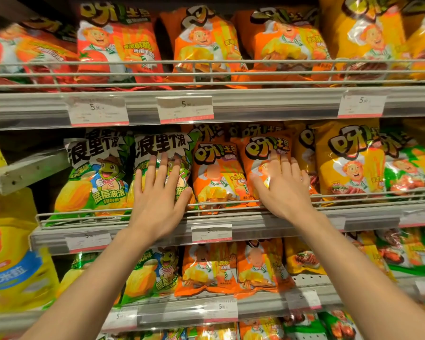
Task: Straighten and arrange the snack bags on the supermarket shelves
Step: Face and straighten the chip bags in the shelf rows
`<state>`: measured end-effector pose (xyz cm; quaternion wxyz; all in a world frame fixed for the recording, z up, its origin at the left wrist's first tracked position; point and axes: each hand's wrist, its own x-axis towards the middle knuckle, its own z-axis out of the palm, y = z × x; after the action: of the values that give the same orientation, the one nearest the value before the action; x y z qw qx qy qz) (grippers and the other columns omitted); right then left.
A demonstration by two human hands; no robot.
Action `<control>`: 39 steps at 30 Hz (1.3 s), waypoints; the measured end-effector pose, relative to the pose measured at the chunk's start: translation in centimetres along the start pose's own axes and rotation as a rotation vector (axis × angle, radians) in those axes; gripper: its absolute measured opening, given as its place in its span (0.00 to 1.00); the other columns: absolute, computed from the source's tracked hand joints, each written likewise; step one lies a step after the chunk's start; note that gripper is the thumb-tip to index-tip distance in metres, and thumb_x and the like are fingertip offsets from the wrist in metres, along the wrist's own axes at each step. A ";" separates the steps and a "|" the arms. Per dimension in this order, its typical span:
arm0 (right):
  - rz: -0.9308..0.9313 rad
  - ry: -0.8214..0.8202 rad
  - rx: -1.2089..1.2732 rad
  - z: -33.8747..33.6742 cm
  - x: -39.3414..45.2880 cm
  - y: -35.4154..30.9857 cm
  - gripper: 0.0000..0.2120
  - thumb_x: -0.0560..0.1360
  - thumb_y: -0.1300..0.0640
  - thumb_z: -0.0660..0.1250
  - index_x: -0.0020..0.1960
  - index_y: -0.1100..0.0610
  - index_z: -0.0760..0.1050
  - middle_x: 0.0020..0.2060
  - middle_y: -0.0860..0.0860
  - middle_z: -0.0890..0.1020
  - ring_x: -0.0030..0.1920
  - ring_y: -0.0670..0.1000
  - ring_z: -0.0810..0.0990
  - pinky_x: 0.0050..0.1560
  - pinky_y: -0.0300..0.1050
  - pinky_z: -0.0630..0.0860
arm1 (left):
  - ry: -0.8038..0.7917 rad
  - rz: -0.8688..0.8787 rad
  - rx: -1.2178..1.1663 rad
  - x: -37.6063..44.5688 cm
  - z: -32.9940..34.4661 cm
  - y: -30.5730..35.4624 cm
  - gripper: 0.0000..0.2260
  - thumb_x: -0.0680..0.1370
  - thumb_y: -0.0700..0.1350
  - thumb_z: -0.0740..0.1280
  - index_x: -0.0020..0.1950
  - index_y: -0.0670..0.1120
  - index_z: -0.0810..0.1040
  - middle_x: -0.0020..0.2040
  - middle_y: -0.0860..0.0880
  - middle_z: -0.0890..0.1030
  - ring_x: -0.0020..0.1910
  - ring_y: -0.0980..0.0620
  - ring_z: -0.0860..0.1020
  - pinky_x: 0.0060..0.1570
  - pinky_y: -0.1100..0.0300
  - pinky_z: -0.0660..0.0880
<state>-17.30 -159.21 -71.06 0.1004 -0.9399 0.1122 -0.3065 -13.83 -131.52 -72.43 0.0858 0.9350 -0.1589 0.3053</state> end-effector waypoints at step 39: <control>0.714 -0.489 0.876 -31.7 0.4 -1.0 0.04 0.80 0.63 0.68 0.51 0.59 0.82 0.40 0.50 0.85 0.44 0.56 0.84 0.43 0.33 0.74 | -0.282 -0.835 -1.167 4.3 -29.1 11.3 0.06 0.82 0.42 0.68 0.56 0.46 0.84 0.58 0.51 0.85 0.59 0.44 0.83 0.65 0.38 0.76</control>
<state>-35.81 -162.18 -45.43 0.5964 -0.7588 0.2576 -0.0469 -30.34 -135.66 -45.88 0.6581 0.7501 0.0646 -0.0107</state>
